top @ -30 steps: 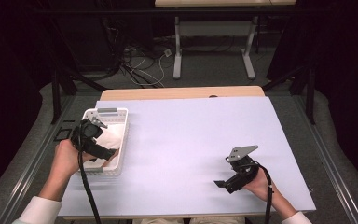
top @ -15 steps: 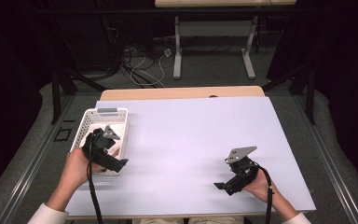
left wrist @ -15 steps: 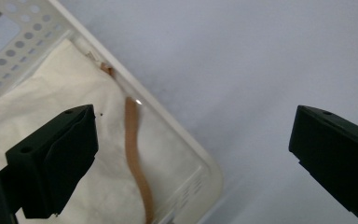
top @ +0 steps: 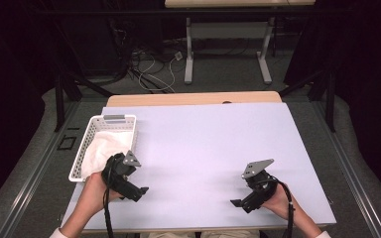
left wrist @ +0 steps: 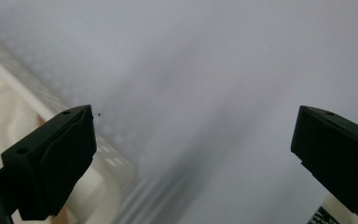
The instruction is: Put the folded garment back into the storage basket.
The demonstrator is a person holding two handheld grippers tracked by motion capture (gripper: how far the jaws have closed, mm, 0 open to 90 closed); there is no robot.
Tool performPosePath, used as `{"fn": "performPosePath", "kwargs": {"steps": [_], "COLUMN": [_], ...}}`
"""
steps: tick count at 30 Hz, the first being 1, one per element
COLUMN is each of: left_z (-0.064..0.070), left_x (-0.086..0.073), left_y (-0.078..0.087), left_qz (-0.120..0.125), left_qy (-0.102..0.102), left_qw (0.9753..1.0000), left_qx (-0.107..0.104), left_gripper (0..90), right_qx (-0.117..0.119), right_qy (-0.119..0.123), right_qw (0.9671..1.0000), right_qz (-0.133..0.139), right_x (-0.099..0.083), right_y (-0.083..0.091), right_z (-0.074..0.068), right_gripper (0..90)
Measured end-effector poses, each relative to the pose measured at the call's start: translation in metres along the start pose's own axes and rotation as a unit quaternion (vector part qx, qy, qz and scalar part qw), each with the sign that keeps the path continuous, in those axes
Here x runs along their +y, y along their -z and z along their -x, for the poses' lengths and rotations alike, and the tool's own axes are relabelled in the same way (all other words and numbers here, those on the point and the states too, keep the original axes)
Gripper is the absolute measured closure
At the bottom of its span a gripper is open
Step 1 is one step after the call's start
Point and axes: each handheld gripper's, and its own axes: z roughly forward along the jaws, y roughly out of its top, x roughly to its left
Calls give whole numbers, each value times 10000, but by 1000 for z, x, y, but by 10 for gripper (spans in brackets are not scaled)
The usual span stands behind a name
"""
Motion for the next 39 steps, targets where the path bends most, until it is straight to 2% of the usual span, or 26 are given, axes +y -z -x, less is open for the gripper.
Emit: {"fn": "performPosePath", "kwargs": {"steps": [8, 14, 23, 28, 29, 37, 39], "left_z": [17, 22, 29, 31, 31, 35, 36], "left_x": [-6, -14, -28, -37, -39, -54, -56], "left_y": [-11, -16, -18, -18, -18, -18, -18], "left_qz": [-123, -192, -286, -212, -210, -77, -81], "left_qy": [-91, -130, -101, -9, 2, 185, 210], "left_qw": [9997, 9992, 9994, 9996, 9997, 9998, 9997], "left_qx": [-212, -327, -148, -171, -155, -52, -63], "left_gripper": [4, 4, 5, 5, 4, 4, 4], "right_qx": [74, 53, -87, -174, -201, -354, -352], "right_qy": [44, -7, -93, -153, -101, -244, -217], "right_qw": [9996, 9993, 9990, 9989, 9990, 9984, 9986], "right_qz": [-255, -361, -433, -407, -396, -354, -323], "right_x": [-4, -9, -19, -26, -28, -37, -39], "right_y": [5, 9, 16, 19, 19, 25, 27], "right_z": [-4, -8, -6, -5, -4, -5, -5], "right_gripper": [0, 0, 0, 0, 0, 0, 0]}}
